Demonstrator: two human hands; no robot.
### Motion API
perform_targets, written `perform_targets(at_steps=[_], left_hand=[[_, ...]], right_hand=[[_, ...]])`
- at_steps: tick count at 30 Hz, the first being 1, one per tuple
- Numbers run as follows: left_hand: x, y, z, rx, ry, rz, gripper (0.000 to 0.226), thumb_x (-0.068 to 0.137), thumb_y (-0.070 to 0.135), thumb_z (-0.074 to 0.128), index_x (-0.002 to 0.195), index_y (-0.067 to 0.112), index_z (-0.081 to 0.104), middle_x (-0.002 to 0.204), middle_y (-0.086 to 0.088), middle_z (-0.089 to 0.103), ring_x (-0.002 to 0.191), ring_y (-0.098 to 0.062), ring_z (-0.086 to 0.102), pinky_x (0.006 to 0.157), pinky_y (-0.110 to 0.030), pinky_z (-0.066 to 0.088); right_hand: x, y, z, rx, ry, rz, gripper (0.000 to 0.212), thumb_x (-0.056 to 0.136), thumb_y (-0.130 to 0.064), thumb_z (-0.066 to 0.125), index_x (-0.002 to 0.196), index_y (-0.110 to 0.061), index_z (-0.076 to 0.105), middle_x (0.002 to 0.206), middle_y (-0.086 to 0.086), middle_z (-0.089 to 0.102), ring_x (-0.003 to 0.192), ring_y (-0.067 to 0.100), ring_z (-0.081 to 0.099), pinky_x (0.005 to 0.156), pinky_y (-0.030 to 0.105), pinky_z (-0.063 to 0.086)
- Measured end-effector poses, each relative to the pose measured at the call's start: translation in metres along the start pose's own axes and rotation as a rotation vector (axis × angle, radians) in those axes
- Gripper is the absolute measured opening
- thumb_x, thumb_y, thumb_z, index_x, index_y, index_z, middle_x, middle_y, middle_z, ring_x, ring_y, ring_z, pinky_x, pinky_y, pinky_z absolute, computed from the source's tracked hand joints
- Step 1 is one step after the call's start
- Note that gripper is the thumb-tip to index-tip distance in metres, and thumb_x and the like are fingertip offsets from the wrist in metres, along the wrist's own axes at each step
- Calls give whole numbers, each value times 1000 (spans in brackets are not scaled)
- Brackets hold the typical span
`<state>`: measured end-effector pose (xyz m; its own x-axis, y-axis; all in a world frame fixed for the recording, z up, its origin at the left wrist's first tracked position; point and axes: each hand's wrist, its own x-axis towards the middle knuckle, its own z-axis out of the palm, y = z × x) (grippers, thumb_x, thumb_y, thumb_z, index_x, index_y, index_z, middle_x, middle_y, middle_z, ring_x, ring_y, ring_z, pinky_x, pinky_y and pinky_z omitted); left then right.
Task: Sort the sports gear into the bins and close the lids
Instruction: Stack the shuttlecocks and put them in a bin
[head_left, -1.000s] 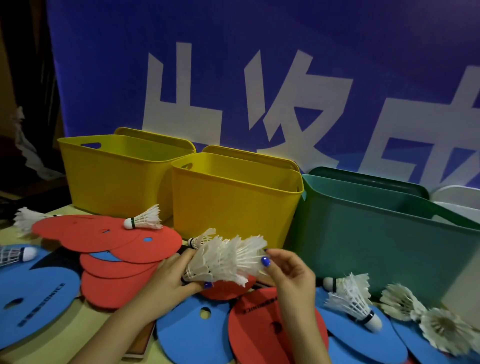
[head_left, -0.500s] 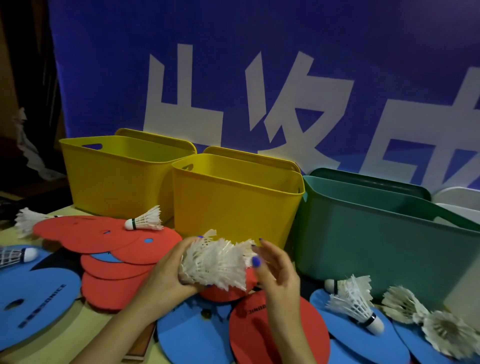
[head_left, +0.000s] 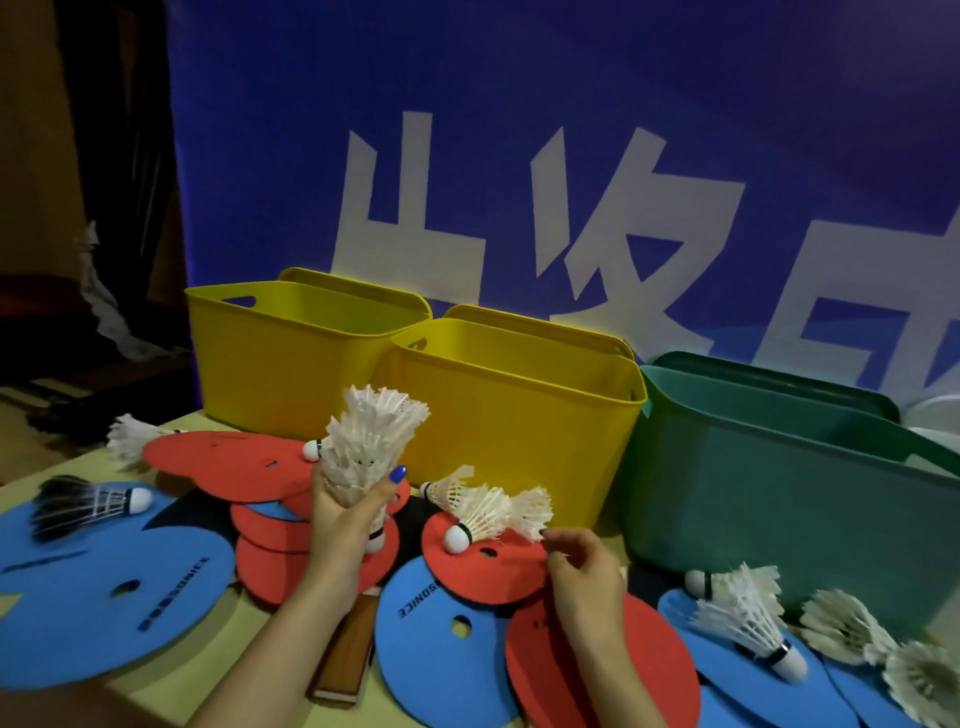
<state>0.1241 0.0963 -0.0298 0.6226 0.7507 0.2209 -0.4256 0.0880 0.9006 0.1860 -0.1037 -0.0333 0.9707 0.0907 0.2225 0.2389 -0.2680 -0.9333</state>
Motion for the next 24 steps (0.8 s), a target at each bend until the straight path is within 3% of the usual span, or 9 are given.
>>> perform_targets(at_steps=[2, 4, 6, 8, 10, 14, 18, 21, 24], left_hand=[[5, -4, -3, -14, 20, -20, 61, 74, 11, 78, 123, 25, 44, 109, -2, 61, 105, -26, 60, 85, -36, 46], [6, -6, -4, -9, 0, -42, 74, 72, 15, 80, 133, 21, 40, 119, -6, 60, 109, -28, 59, 81, -35, 47], [6, -7, -5, 1, -11, -37, 78, 73, 13, 79, 138, 19, 37, 124, -9, 59, 111, -28, 58, 76, -34, 49], [5, -5, -3, 3, -30, -28, 75, 74, 9, 77, 137, 18, 37, 127, -9, 57, 113, -28, 57, 85, -40, 49], [3, -3, -1, 15, -46, -13, 71, 73, 9, 78, 131, 20, 39, 125, -6, 57, 113, -28, 57, 94, -46, 46], [4, -5, 0, 13, -77, -13, 96, 55, 30, 88, 136, 16, 38, 130, -5, 54, 119, -26, 53, 95, -38, 44], [10, -12, -1, 19, -120, -5, 99, 61, 13, 88, 142, 13, 32, 132, -4, 51, 120, -21, 51, 87, -23, 41], [8, -11, 0, 53, -190, 16, 118, 44, 36, 93, 142, 18, 29, 129, 5, 50, 112, -10, 51, 83, -16, 41], [3, -8, 2, 110, -262, 16, 138, 33, 58, 87, 148, 22, 19, 138, 6, 40, 124, -12, 42, 100, -26, 37]], right_hand=[[11, -11, 6, -83, 30, -37, 31, 80, 2, 53, 81, -28, 59, 94, 1, 68, 65, 13, 56, 57, 26, 42], [26, -20, 19, -206, -36, -69, 24, 81, -8, 57, 94, -28, 60, 105, 1, 65, 82, 17, 59, 67, 27, 44], [39, -25, 35, -418, -98, -58, 35, 82, -28, 59, 116, -25, 57, 114, 3, 61, 103, 23, 57, 85, 34, 47], [47, -28, 47, -661, -101, -35, 50, 84, -47, 53, 130, -27, 48, 125, 6, 53, 118, 27, 48, 97, 36, 40], [48, -29, 55, -730, -83, 9, 57, 84, -56, 50, 133, -27, 44, 134, 8, 41, 125, 29, 40, 101, 38, 34], [39, -16, 62, -606, -32, -19, 44, 80, -52, 62, 109, -18, 54, 114, 3, 41, 110, 26, 51, 89, 35, 42], [45, -4, 46, -169, -12, -86, 23, 76, -27, 76, 71, -18, 55, 83, -1, 56, 80, 24, 57, 61, 29, 38], [49, -5, 32, 26, 104, -115, 16, 75, -22, 77, 66, -23, 64, 80, -1, 66, 81, 23, 60, 68, 34, 46], [46, -15, 23, 175, 202, -159, 15, 76, -22, 76, 66, -23, 64, 79, -2, 66, 79, 19, 58, 69, 32, 48]])
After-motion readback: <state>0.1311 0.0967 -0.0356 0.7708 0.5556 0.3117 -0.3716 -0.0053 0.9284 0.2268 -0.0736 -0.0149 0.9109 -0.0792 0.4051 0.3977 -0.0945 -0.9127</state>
